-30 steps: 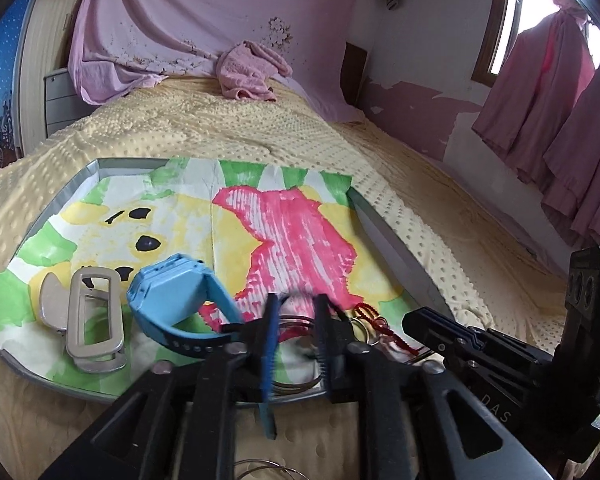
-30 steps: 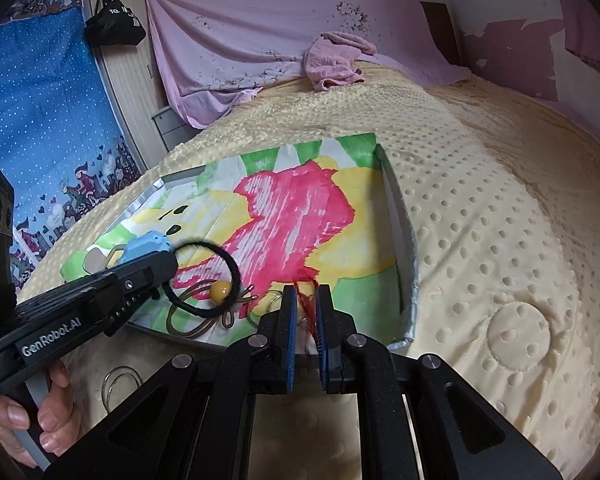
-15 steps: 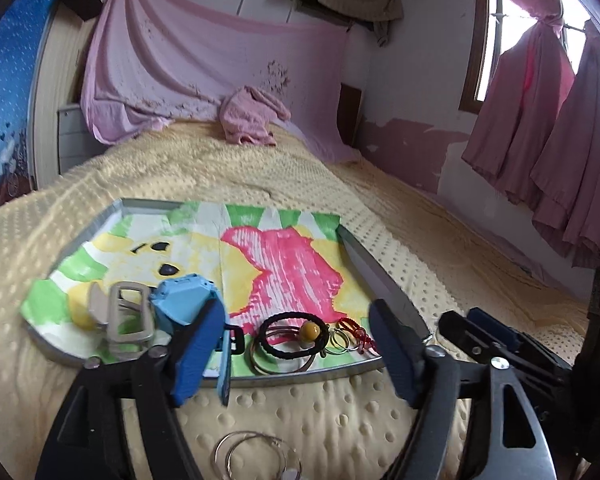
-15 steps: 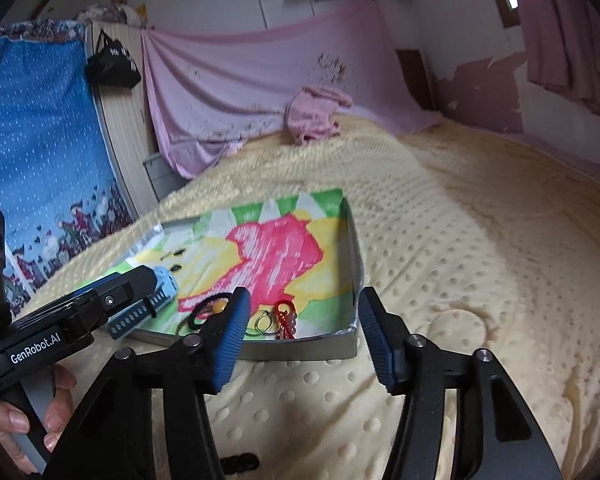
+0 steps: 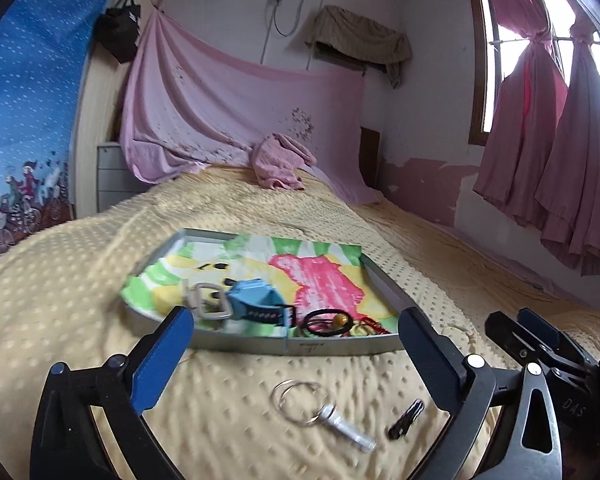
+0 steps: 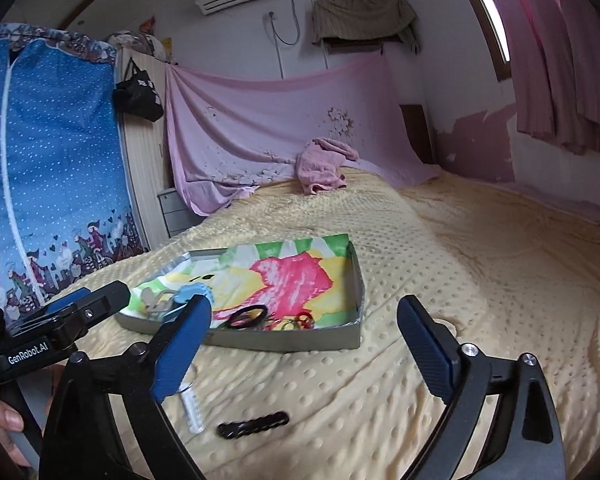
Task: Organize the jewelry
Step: 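Withdraw both grippers from the tray back over the remaining jewelry, then lower the left gripper onto the small silver ring and close on it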
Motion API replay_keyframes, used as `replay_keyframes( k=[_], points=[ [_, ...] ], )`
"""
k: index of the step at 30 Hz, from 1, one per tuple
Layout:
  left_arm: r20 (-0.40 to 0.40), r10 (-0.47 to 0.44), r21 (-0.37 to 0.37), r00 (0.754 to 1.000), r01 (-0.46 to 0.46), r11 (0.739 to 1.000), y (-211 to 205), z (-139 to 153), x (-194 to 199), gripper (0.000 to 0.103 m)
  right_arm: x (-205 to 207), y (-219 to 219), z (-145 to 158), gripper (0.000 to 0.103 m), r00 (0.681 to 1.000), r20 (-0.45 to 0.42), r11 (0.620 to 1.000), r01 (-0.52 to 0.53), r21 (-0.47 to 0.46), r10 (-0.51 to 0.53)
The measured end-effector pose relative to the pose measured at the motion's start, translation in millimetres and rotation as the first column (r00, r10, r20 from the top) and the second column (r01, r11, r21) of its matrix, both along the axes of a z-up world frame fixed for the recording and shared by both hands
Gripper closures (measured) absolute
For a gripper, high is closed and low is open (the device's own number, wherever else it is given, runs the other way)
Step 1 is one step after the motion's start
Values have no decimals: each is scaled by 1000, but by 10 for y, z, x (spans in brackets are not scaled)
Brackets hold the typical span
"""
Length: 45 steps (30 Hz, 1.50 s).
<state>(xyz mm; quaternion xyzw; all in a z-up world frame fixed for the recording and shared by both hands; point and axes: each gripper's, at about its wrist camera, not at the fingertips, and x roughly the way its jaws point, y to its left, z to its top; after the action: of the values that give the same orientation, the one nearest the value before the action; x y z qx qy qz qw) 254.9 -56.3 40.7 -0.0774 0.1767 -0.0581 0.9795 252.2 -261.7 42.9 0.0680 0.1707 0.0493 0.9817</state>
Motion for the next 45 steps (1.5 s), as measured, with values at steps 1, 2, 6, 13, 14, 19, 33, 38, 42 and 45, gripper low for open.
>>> replay_keyframes(
  k=[1, 2, 6, 13, 14, 19, 33, 38, 42, 45],
  points=[
    [4, 8, 0, 1000, -8, 1000, 37, -4, -64, 0, -59, 20, 3, 4, 1000, 6, 1000, -5, -3, 5],
    [5, 14, -1, 1000, -14, 1000, 66, -11, -114, 0, -105, 38, 6, 3, 1000, 9, 1000, -7, -5, 7],
    [6, 51, -7, 999, -51, 999, 244, -39, -343, 0, -267, 89, 5, 2, 1000, 10, 1000, -19, -3, 19],
    [1, 97, 3, 995, -97, 995, 479, -88, -700, 0, -515, 196, -38, 2, 999, 9, 999, -37, -14, 37],
    [-3, 103, 7, 995, -103, 995, 509, -100, -750, 0, -555, 213, -43, 2, 999, 8, 999, -39, -17, 39],
    [-36, 125, 4, 991, -125, 992, 639, -190, -952, 0, -729, 294, -61, 2, 998, 6, 998, -57, -40, 57],
    [-149, 127, 34, 981, -123, 992, 749, -532, -1219, 0, -876, 475, -171, 2, 985, -94, 986, -150, -76, 143],
    [-185, 116, 57, 976, -107, 993, 697, -598, -1160, 0, -817, 499, -254, 2, 979, -130, 983, -169, -72, 159],
    [-204, 106, 59, 973, -96, 994, 687, -628, -1126, 0, -789, 484, -289, 2, 978, -141, 985, -166, -57, 156],
    [-211, 92, 61, 973, -81, 995, 665, -638, -1099, 3, -755, 483, -307, 2, 977, -150, 985, -163, -49, 154]
  ],
)
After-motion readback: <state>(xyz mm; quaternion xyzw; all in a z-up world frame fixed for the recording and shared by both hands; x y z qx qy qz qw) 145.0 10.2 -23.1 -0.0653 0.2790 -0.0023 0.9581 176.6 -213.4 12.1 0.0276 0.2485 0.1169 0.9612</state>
